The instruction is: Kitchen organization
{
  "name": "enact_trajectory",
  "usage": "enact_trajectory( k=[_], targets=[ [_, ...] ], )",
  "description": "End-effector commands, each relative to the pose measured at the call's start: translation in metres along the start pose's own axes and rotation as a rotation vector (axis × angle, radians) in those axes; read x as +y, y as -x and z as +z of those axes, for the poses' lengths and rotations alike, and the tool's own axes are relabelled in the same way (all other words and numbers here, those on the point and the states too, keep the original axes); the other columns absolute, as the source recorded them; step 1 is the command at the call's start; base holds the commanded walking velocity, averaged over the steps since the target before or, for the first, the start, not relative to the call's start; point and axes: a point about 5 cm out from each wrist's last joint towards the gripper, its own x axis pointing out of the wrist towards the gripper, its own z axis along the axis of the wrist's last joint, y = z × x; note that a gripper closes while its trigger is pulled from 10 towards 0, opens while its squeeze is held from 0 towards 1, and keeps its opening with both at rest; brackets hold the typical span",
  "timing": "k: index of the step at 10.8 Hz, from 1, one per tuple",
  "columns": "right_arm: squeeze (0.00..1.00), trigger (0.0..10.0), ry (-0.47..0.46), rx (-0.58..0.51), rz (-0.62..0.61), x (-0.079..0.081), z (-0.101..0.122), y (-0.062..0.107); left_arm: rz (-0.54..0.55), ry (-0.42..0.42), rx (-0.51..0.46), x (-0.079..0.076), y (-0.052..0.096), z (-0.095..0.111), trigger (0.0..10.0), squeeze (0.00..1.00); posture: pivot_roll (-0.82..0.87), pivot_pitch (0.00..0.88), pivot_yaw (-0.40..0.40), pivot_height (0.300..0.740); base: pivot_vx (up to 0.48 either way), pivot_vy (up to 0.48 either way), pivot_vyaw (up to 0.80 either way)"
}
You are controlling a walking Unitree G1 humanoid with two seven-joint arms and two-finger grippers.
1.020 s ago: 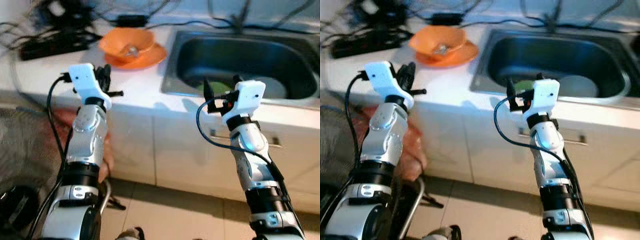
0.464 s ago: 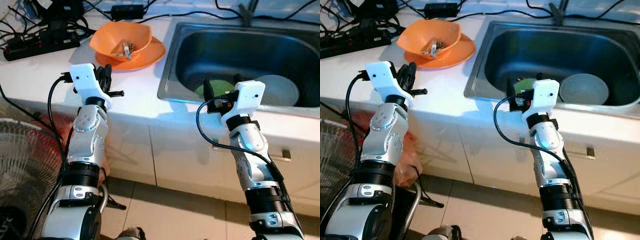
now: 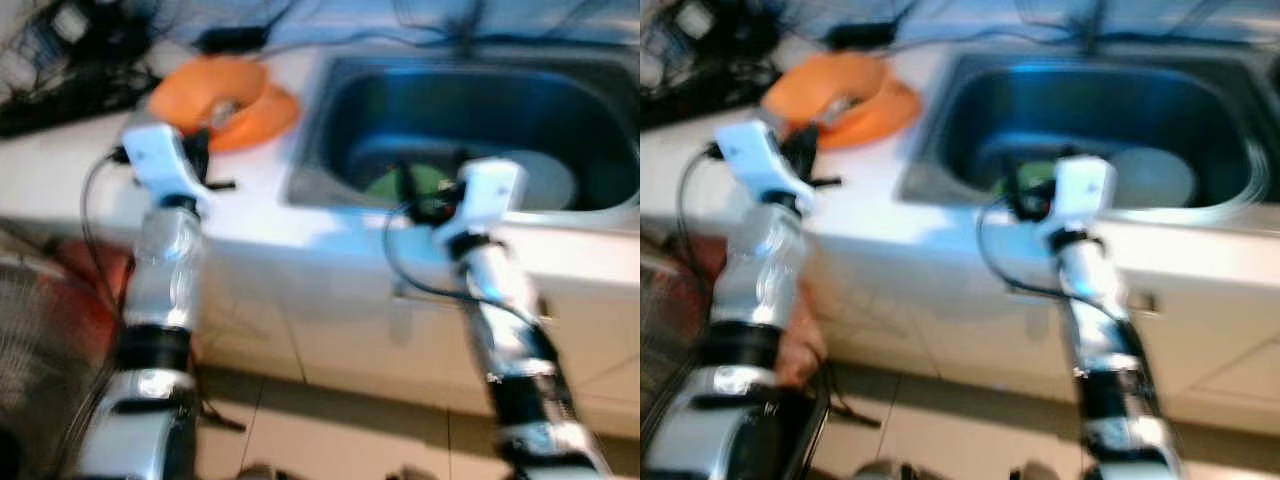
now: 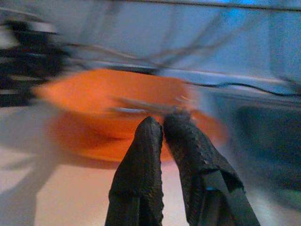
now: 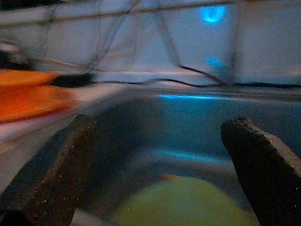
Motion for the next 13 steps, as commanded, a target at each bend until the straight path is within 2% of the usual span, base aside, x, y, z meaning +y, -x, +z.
enact_trajectory(
  k=[1,3,13],
  targets=[
    [0.00,10.0,-0.012,-0.021,0.019,0.0087,0.0046,-0.0034,0.029,-0.023,-0.011,0.0116,0.0005,0.0041,10.0,0.00,0.05,0.135,0.064,0.740,0.300,0.000,0.00],
    [0.00,10.0,-0.012,-0.021,0.019,0.0085,0.0045,-0.0033,0.028,-0.024,-0.011,0.0113,0.0003,0.0040,10.0,0.00,0.05,0.135,0.063,0.740,0.298,0.000,0.00],
    [0.00,10.0,-0.015,-0.017,0.025,0.0093,0.0037,-0.0026,0.027,-0.011,-0.004,0.0092,0.0016,0.0018,10.0,0.00,0.05,0.137,0.062,0.740,0.000,0.000,0.00]
  ],
)
